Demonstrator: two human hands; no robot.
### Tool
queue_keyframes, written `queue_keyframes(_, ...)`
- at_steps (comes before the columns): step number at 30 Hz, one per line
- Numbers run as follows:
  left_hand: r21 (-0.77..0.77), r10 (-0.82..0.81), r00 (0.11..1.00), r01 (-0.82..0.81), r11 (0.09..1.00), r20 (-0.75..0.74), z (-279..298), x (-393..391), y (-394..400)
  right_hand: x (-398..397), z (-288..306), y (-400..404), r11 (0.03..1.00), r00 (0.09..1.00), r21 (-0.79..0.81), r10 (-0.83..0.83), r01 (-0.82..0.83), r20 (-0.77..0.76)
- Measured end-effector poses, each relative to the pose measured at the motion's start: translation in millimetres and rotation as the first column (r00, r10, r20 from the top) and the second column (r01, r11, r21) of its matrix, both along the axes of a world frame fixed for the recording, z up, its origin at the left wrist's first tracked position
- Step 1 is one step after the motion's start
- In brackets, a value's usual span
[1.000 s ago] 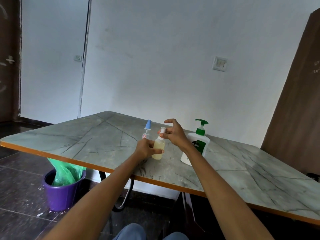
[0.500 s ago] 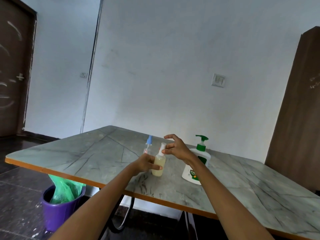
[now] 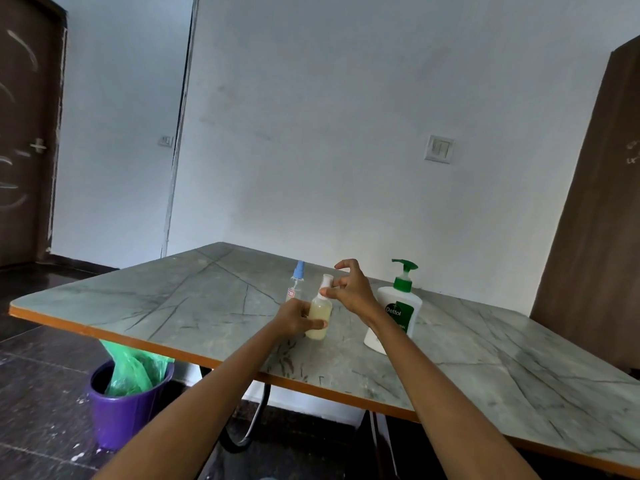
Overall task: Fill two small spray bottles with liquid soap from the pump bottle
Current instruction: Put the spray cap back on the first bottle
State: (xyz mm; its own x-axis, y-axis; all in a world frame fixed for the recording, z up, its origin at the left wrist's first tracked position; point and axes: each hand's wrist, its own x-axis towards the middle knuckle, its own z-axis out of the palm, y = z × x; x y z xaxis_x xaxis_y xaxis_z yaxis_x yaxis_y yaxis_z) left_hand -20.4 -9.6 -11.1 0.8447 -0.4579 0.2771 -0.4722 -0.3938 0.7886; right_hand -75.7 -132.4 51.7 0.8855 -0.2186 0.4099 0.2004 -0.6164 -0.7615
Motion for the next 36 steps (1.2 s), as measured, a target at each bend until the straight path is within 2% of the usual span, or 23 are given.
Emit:
queue_keyframes(2,0.034,0.053,0.997,-0.055,0.998,0.061,-1,-2,-2,-1,-1,2,1.0,1.0,-0.014,-0.017,0.017,0.022)
queue_keyframes(5,0.016,0.09,0.991,-0.092,0.996,0.097,1,0,-2,-2,2,2,0.998,0.998,0.025,0.053,-0.052,-0.019)
queue_keyframes(8,-0.036,-0.028,0.999,0.027,0.999,-0.028,7,5,9,-4,4,-4,0.986,0.991,0.134,0.112,-0.101,-0.079)
queue_keyframes(11,-0.113,-0.188,0.968,0.17,0.979,-0.164,14,6,25,-2,-3,-8,0.988,0.982,0.121,0.111,-0.092,-0.156)
queue_keyframes(16,-0.086,-0.292,0.934,0.28,0.956,-0.208,17,11,38,0,-17,-6,0.977,0.927,0.12,0.206,-0.176,-0.313)
queue_keyframes(20,-0.055,-0.321,0.929,0.316,0.947,-0.184,15,12,43,-1,-23,-4,0.965,0.913,0.127,0.258,-0.229,-0.316)
queue_keyframes(26,-0.116,-0.236,0.968,0.225,0.967,-0.086,18,15,48,4,-31,-1,0.982,0.953,0.066,0.187,-0.177,-0.24)
queue_keyframes(30,-0.08,-0.165,0.985,0.161,0.984,-0.047,24,18,53,18,-37,15,0.995,0.979,-0.026,0.09,-0.096,-0.182)
queue_keyframes(36,-0.106,0.158,0.987,-0.154,0.982,0.027,16,44,64,53,-41,50,0.999,0.991,0.002,0.051,-0.051,-0.128)
